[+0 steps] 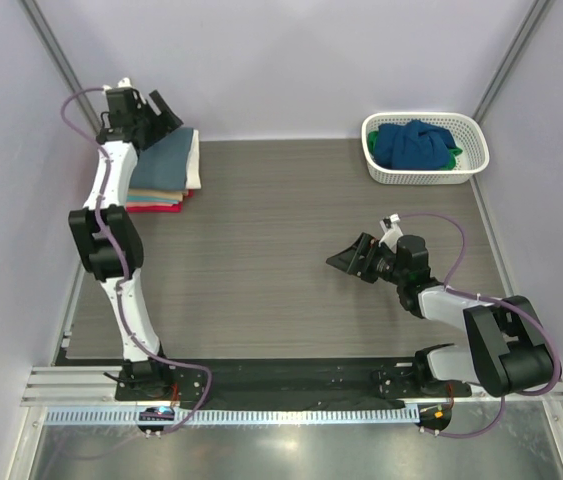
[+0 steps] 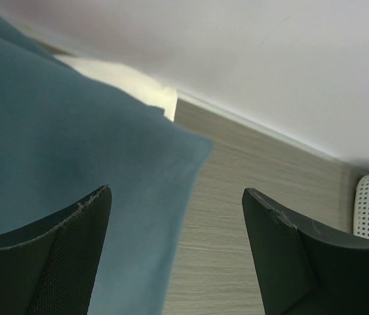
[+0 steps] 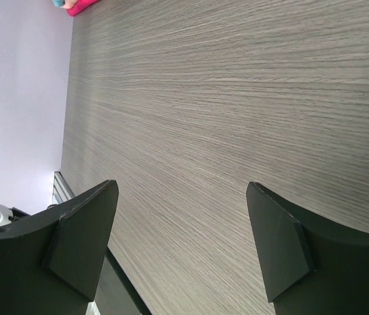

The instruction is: Fold and stack the t-shirts

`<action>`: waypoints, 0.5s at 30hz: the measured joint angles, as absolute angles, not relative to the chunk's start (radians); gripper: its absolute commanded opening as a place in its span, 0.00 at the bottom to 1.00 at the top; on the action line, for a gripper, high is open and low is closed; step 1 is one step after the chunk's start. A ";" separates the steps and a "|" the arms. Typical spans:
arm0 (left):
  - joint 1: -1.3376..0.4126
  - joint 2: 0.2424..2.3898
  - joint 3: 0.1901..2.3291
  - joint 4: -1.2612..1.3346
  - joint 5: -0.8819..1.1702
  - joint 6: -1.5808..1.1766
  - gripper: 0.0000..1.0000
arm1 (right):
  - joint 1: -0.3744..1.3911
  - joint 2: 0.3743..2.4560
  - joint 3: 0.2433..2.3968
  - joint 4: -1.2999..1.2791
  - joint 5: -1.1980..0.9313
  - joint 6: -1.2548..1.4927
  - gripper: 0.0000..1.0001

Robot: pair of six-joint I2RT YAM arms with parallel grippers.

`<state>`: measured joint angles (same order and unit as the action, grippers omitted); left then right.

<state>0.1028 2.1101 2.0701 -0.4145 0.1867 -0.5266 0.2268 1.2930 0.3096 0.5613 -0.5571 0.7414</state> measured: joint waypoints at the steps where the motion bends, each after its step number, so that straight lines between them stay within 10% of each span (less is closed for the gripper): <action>1: 0.103 2.142 2.074 -0.411 0.197 -0.533 0.81 | 0.227 1.293 0.310 0.562 -0.557 0.741 0.85; 15: 0.098 2.439 2.481 -0.402 0.208 -0.574 0.92 | 0.227 1.293 0.308 0.576 -0.561 0.745 0.85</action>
